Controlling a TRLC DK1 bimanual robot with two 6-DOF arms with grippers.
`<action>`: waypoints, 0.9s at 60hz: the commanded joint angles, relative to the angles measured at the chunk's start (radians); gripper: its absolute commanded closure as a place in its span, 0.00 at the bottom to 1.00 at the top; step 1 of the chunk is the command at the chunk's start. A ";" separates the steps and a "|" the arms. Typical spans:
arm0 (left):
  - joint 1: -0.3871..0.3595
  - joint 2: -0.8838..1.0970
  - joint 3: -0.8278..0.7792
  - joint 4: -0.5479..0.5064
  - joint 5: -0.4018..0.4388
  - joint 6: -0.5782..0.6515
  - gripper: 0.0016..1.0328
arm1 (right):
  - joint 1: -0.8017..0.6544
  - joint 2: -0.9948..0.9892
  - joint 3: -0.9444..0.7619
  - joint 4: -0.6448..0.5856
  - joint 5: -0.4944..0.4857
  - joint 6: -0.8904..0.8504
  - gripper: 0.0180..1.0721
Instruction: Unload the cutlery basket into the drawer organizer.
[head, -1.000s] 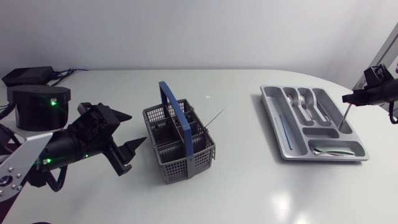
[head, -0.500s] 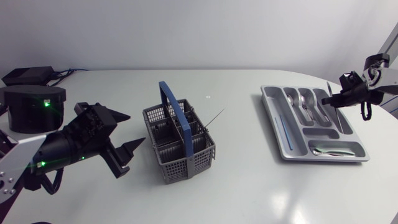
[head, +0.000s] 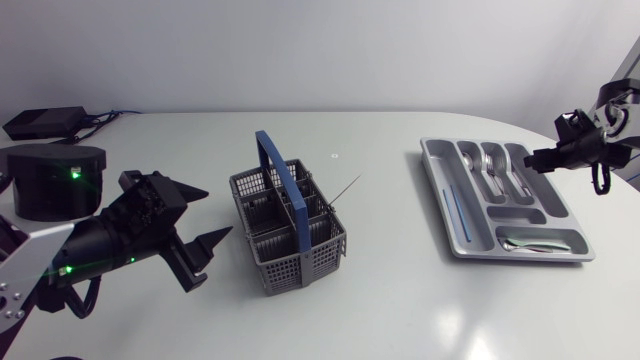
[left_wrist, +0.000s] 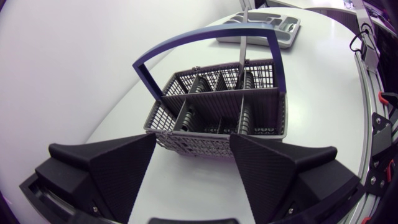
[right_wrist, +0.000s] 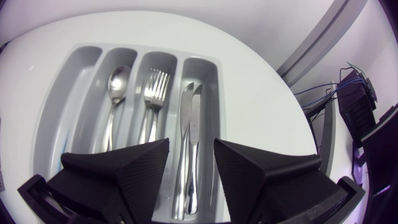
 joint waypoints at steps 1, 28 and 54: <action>0.000 -0.005 -0.029 0.009 -0.004 -0.024 0.19 | 0.036 -0.129 -0.103 0.008 -0.038 0.007 0.39; 0.112 0.186 -0.046 0.162 -0.008 -0.009 0.19 | 0.555 -0.665 -0.652 0.015 -0.179 0.019 0.50; 0.190 0.622 0.220 0.262 -0.010 -0.104 0.34 | 0.924 -0.543 -0.696 0.172 -0.099 0.094 0.92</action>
